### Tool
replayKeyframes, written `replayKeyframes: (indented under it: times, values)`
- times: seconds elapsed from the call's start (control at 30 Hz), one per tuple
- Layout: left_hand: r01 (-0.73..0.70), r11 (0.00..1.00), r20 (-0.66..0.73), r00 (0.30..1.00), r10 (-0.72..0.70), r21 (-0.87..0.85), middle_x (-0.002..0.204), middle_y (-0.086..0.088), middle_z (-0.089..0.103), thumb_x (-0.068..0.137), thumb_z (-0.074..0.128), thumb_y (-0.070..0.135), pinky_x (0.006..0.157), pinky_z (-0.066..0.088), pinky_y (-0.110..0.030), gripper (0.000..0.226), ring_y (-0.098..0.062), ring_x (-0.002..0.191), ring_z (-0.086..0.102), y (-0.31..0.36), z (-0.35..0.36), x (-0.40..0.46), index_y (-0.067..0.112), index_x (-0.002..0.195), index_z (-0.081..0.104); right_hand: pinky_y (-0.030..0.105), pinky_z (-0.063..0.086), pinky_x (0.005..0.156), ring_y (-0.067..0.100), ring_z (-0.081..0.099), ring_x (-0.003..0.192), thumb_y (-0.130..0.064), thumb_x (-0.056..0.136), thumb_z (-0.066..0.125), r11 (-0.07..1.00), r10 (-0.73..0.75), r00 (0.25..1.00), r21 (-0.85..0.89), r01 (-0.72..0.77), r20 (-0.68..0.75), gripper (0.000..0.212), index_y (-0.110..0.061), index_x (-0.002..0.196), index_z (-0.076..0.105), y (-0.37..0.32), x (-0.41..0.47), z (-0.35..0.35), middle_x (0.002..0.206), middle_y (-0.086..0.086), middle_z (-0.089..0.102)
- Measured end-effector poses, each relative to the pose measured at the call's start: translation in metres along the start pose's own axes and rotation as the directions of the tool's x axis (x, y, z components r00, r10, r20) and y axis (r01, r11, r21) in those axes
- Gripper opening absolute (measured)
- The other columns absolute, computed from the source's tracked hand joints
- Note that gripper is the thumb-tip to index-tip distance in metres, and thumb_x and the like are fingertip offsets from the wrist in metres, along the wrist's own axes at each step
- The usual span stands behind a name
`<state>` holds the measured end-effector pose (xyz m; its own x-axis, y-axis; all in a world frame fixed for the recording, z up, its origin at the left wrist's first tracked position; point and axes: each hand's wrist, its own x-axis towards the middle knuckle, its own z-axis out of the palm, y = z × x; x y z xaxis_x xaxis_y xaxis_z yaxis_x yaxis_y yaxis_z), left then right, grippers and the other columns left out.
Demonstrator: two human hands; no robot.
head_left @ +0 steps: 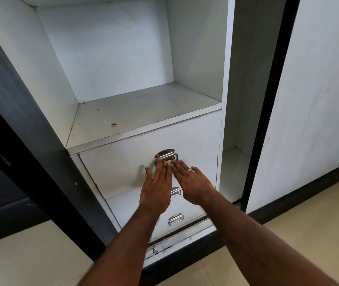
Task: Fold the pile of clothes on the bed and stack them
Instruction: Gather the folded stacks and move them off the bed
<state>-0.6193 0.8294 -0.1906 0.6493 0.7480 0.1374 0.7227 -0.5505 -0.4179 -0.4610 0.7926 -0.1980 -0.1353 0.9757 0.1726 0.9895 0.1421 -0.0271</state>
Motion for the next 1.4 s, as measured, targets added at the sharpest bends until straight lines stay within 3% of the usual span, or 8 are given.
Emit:
replayKeyframes:
  times: [0.17, 0.33, 0.6, 0.73, 0.97, 1.13, 1.27, 1.4]
  values:
    - [0.01, 0.999, -0.066, 0.998, -0.013, -0.042, 0.155, -0.017, 0.042, 0.085, 0.063, 0.028, 0.11, 0.025, -0.059, 0.079, -0.036, 0.144, 0.037, 0.003, -0.002, 0.002, 0.001, 0.153, 0.033, 0.044, 0.012, 0.126, 0.018, -0.005, 0.158, -0.007, 0.098, 0.038, 1.0, -0.003, 1.0, 0.015, 0.003, -0.013, 0.077, -0.014, 0.164, -0.002, 0.001, 0.002, -0.001, 0.171, 0.004, -0.007]
    - [0.217, 0.963, 0.131, 0.972, -0.196, -0.163, 0.151, -0.017, 0.034, 0.086, 0.058, 0.023, 0.11, 0.02, -0.057, 0.084, -0.036, 0.14, 0.027, -0.002, 0.0, -0.013, 0.004, 0.156, 0.014, 0.044, 0.005, 0.127, 0.018, -0.007, 0.158, -0.005, 0.096, 0.04, 0.994, -0.073, 0.997, -0.084, 0.07, -0.026, 0.08, -0.014, 0.163, -0.003, 0.004, 0.006, -0.013, 0.171, 0.004, -0.008]
    - [0.05, 0.98, 0.013, 0.999, -0.049, -0.194, 0.166, -0.011, -0.021, 0.093, 0.046, 0.012, 0.12, -0.002, -0.06, 0.087, -0.026, 0.153, -0.019, 0.001, 0.014, -0.007, 0.009, 0.159, -0.013, 0.047, -0.007, 0.125, 0.019, -0.011, 0.157, -0.014, 0.094, 0.046, 0.994, -0.063, 0.995, -0.091, 0.055, -0.083, 0.087, -0.013, 0.162, -0.007, -0.002, 0.006, 0.023, 0.168, 0.004, -0.016]
    - [0.031, 0.989, -0.082, 0.996, -0.043, -0.142, 0.167, -0.018, 0.006, 0.08, 0.057, 0.011, 0.119, 0.004, -0.062, 0.091, -0.031, 0.155, 0.004, -0.002, 0.028, -0.006, 0.004, 0.158, 0.009, 0.054, -0.012, 0.124, 0.019, -0.02, 0.155, -0.016, 0.093, 0.047, 0.989, -0.073, 0.993, -0.138, 0.06, -0.089, 0.089, -0.014, 0.162, -0.009, 0.003, 0.007, 0.031, 0.169, 0.004, -0.018]
    - [0.033, 0.974, -0.105, 0.993, -0.058, -0.225, 0.147, -0.02, 0.051, 0.069, 0.059, 0.013, 0.101, 0.045, -0.058, 0.075, -0.036, 0.137, 0.049, 0.002, 0.02, 0.001, -0.001, 0.143, 0.05, 0.06, 0.005, 0.124, 0.027, 0.022, 0.155, -0.015, 0.088, 0.056, 0.975, -0.13, 0.984, -0.197, 0.104, -0.124, 0.082, -0.01, 0.162, 0.021, 0.011, 0.012, 0.019, 0.167, 0.01, 0.025]
    - [0.067, 0.945, -0.129, 0.985, -0.114, -0.319, 0.121, -0.016, 0.064, 0.073, 0.038, 0.023, 0.084, 0.051, -0.048, 0.06, -0.034, 0.11, 0.06, -0.001, 0.002, 0.01, 0.0, 0.123, 0.062, 0.06, 0.017, 0.119, 0.024, 0.046, 0.14, -0.023, 0.093, 0.055, 0.981, -0.11, 0.99, -0.171, 0.093, -0.091, 0.067, -0.015, 0.156, 0.033, 0.003, 0.025, -0.008, 0.156, 0.005, 0.038]
    - [0.087, 0.897, -0.139, 0.977, -0.162, -0.433, 0.105, -0.012, 0.065, 0.059, 0.077, 0.011, 0.071, 0.05, -0.043, 0.053, -0.034, 0.094, 0.062, -0.005, -0.01, 0.015, 0.002, 0.11, 0.064, 0.056, 0.017, 0.118, 0.023, 0.063, 0.116, -0.019, 0.091, 0.055, 0.96, -0.13, 0.99, -0.257, 0.111, -0.057, 0.054, -0.016, 0.144, 0.045, -0.003, 0.034, -0.033, 0.144, 0.006, 0.05]
    - [0.151, 0.883, -0.141, 0.962, -0.236, -0.445, 0.101, -0.008, 0.063, 0.052, 0.077, -0.003, 0.069, 0.041, -0.042, 0.06, -0.032, 0.093, 0.06, -0.004, -0.018, 0.014, 0.006, 0.11, 0.064, 0.052, 0.022, 0.116, 0.024, 0.065, 0.115, -0.016, 0.094, 0.055, 0.957, -0.132, 0.991, -0.265, 0.118, -0.037, 0.049, -0.017, 0.142, 0.048, -0.003, 0.036, -0.048, 0.145, 0.006, 0.052]
